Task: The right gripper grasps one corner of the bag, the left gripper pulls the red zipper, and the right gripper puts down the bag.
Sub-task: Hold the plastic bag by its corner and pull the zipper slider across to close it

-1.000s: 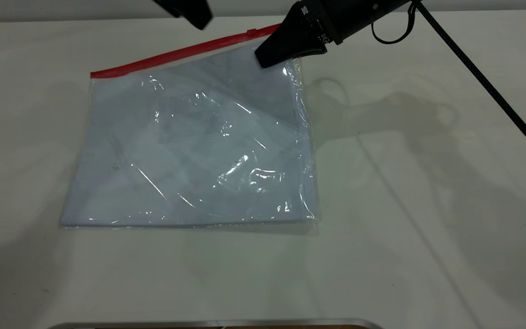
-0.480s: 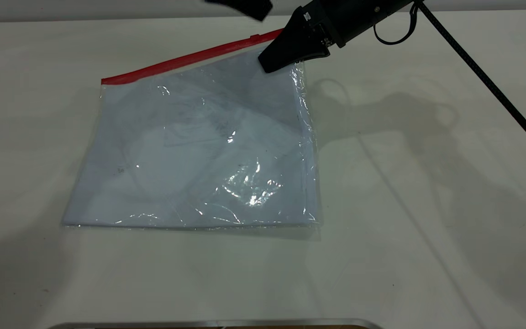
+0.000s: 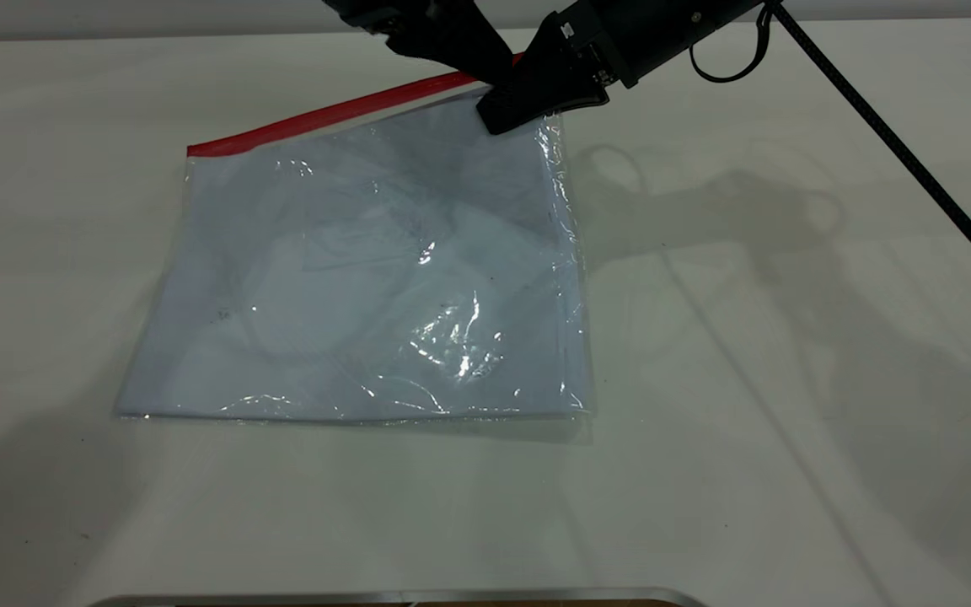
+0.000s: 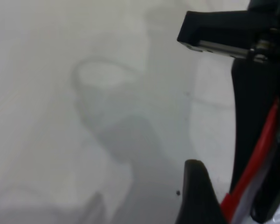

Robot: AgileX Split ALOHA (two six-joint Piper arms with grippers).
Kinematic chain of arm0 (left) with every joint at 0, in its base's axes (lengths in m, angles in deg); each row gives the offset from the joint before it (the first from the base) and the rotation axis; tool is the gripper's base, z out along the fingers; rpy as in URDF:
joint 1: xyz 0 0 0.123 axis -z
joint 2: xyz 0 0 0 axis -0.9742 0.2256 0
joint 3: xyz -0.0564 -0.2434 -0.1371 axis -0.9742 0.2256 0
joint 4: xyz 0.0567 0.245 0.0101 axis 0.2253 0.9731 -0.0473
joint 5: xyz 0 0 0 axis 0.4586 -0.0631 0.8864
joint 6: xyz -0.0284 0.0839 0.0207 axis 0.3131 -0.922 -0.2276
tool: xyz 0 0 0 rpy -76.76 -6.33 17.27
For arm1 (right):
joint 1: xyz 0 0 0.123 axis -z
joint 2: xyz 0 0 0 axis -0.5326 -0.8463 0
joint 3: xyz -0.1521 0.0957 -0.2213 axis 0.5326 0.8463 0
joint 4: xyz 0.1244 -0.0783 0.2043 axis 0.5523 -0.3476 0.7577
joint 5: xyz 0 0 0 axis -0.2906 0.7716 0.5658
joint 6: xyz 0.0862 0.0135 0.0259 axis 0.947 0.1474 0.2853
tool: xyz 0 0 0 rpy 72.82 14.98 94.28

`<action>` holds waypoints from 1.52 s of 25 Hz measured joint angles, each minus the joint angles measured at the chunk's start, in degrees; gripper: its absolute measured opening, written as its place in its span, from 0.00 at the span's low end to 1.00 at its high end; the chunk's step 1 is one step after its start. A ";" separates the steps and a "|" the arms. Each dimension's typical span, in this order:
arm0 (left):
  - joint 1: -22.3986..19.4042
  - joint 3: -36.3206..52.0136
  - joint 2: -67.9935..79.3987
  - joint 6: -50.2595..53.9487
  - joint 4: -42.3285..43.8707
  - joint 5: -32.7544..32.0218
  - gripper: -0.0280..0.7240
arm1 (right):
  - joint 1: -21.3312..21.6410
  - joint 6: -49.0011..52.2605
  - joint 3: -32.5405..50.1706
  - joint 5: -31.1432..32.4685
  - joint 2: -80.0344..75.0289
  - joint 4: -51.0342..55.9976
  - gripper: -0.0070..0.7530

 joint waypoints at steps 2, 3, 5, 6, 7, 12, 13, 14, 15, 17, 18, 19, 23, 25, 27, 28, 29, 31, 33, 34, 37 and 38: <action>0.00 0.00 0.70 -0.48 -0.47 0.00 0.72 | 0.05 0.00 0.00 0.00 0.00 -0.30 0.05; 0.00 0.00 0.79 -0.54 -0.60 0.01 0.72 | 0.12 0.00 0.00 -0.05 0.00 -0.55 0.05; 0.00 0.00 1.07 -0.75 -0.80 0.21 0.71 | 0.31 0.00 0.00 -0.05 0.00 -0.66 0.05; 0.00 0.00 1.07 -0.76 -0.80 0.34 0.70 | 0.31 0.00 0.00 -0.05 0.00 -0.66 0.05; 0.00 0.00 1.07 -0.81 -0.80 0.38 0.69 | 0.31 0.00 0.00 -0.05 0.00 -0.66 0.05; 0.00 0.00 1.07 -0.80 -0.87 0.71 0.61 | 0.31 0.00 0.00 -0.05 0.00 -0.66 0.05; 0.00 -0.04 1.07 -0.80 -0.87 0.83 0.59 | 0.31 0.00 0.00 -0.05 0.00 -0.66 0.05; 0.00 -0.04 1.07 -0.80 -0.87 1.05 0.56 | 0.31 0.00 0.00 -0.05 0.00 -0.66 0.05; 0.00 -0.04 1.07 -0.82 -0.87 1.20 0.54 | 0.31 0.00 0.00 -0.05 0.00 -0.66 0.05; 0.00 -0.04 1.07 -0.82 -0.93 1.59 0.49 | 0.31 0.00 0.00 0.07 0.00 -0.53 0.05; 0.00 -0.04 1.14 -0.82 -0.93 1.66 0.47 | 0.31 0.00 0.00 0.14 0.00 -0.53 0.05; 0.00 -0.04 1.14 -0.87 -0.93 1.71 0.44 | 0.31 0.00 0.00 0.26 0.00 -0.47 0.05; 0.00 -0.04 1.20 -0.87 -0.93 1.71 0.34 | 0.31 0.00 0.00 0.38 0.00 -0.47 0.05; 0.00 -0.04 1.20 -0.87 -0.93 1.71 0.30 | 0.31 0.00 0.00 0.38 0.00 -0.47 0.05; 0.00 -0.04 1.20 -0.87 -0.93 1.71 0.27 | 0.31 0.00 0.00 0.38 0.00 -0.47 0.05; 0.00 -0.04 1.20 -0.87 -0.93 1.71 0.25 | 0.31 0.00 0.00 0.38 0.00 -0.47 0.05; 0.00 -0.04 1.20 -0.87 -0.93 1.71 0.24 | 0.31 0.00 0.00 0.38 0.00 -0.47 0.05; 0.00 -0.04 1.20 -0.88 -0.93 1.84 0.20 | 0.31 0.00 0.00 0.38 0.00 -0.47 0.05; 0.00 -0.04 1.20 -0.93 -0.93 2.04 0.15 | 0.31 0.00 0.00 0.38 0.00 -0.47 0.05; 0.00 -0.04 1.20 -0.93 -0.93 2.09 0.13 | 0.31 0.00 0.00 0.38 0.00 -0.47 0.05; 0.00 -0.04 1.20 -1.13 -0.93 2.11 0.11 | 0.31 -0.54 0.00 0.38 0.00 -0.47 0.05; 0.00 -0.04 1.20 -1.37 -0.93 2.11 0.11 | 0.35 -0.69 0.00 0.38 0.00 -0.47 0.05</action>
